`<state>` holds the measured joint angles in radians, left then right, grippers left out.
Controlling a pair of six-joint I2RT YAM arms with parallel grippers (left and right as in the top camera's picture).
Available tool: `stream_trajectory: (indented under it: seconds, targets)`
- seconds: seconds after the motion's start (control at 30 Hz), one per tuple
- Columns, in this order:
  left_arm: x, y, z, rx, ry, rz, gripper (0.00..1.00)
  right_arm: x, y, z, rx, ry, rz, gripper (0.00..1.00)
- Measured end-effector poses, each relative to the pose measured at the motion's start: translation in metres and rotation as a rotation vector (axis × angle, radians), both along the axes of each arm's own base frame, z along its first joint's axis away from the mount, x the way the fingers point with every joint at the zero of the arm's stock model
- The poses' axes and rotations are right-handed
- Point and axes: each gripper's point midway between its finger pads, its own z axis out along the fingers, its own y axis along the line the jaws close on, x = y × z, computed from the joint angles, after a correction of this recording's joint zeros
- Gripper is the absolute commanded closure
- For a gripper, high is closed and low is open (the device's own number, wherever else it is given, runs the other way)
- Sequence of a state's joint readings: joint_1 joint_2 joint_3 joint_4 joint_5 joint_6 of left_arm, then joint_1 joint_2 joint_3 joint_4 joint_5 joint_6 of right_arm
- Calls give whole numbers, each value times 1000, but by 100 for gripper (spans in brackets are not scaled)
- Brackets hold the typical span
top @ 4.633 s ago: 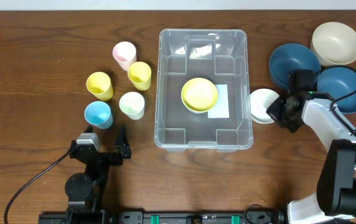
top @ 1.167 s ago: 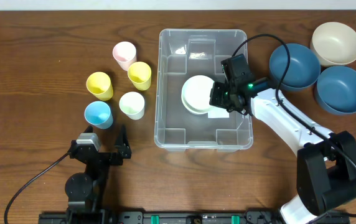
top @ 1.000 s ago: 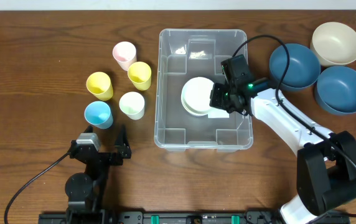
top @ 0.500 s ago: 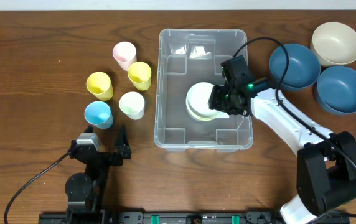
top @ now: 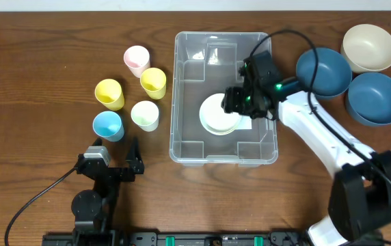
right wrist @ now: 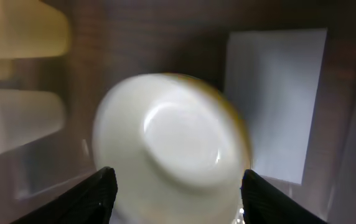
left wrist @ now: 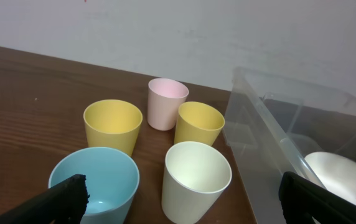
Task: Pack container
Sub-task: 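Carry the white bowl into the container and stack it on the yellow bowl, then move the right gripper to the dark teal bowl and grasp its rim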
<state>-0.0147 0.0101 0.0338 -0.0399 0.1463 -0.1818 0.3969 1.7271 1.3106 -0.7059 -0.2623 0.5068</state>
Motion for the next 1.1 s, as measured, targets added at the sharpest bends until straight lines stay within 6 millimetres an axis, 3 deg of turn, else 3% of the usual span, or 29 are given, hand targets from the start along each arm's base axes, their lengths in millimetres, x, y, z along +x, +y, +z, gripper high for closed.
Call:
stream_trajectory:
  seconds: [0.13, 0.3, 0.47, 0.6, 0.83, 1.1]
  targets:
    - [0, 0, 0, 0, 0, 0, 2, 6, 4, 60, 45, -109, 11, 22]
    - [0, 0, 0, 0, 0, 0, 2, 9, -6, 130, 57, -278, -12, 1]
    - [0, 0, 0, 0, 0, 0, 2, 13, -43, 164, -42, -388, -124, 1]
    - [0, 0, 0, 0, 0, 0, 2, 18, -108, 158, -152, -353, -321, 1]
    - [0, 0, 0, 0, 0, 0, 2, 11, -248, 123, -255, -155, -774, 1]
    - [0, 0, 0, 0, 0, 0, 2, -19, -337, 65, -249, 119, -1072, 1]
